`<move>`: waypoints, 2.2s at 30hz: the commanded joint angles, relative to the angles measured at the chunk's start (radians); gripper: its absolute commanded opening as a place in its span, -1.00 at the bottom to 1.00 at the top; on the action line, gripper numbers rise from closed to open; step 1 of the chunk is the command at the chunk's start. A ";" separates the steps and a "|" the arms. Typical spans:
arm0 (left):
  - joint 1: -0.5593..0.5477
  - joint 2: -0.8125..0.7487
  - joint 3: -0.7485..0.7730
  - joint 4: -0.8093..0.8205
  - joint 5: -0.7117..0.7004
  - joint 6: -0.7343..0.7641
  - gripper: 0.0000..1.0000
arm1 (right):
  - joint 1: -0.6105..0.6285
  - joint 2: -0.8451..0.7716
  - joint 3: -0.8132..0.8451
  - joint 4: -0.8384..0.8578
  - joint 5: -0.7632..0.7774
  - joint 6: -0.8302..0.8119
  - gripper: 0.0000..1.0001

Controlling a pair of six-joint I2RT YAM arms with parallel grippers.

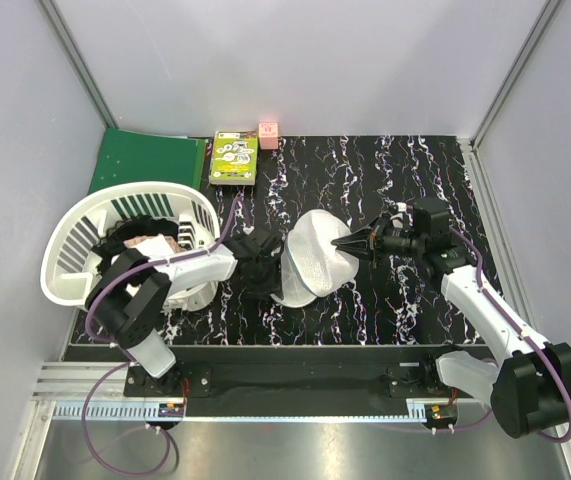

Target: Place the bra in the laundry bag and zip it closed

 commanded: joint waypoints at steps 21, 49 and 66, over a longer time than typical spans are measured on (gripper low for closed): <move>0.032 -0.318 0.151 -0.254 0.010 0.215 -1.00 | -0.089 0.190 0.238 -0.519 0.096 -0.563 -0.71; 0.031 -0.482 0.388 -0.308 0.242 0.241 -1.00 | 0.388 0.417 0.658 -0.746 0.702 -0.997 0.28; 0.031 -0.426 0.414 -0.311 0.228 0.293 -1.00 | 0.308 0.339 0.509 -0.851 1.024 -1.069 0.40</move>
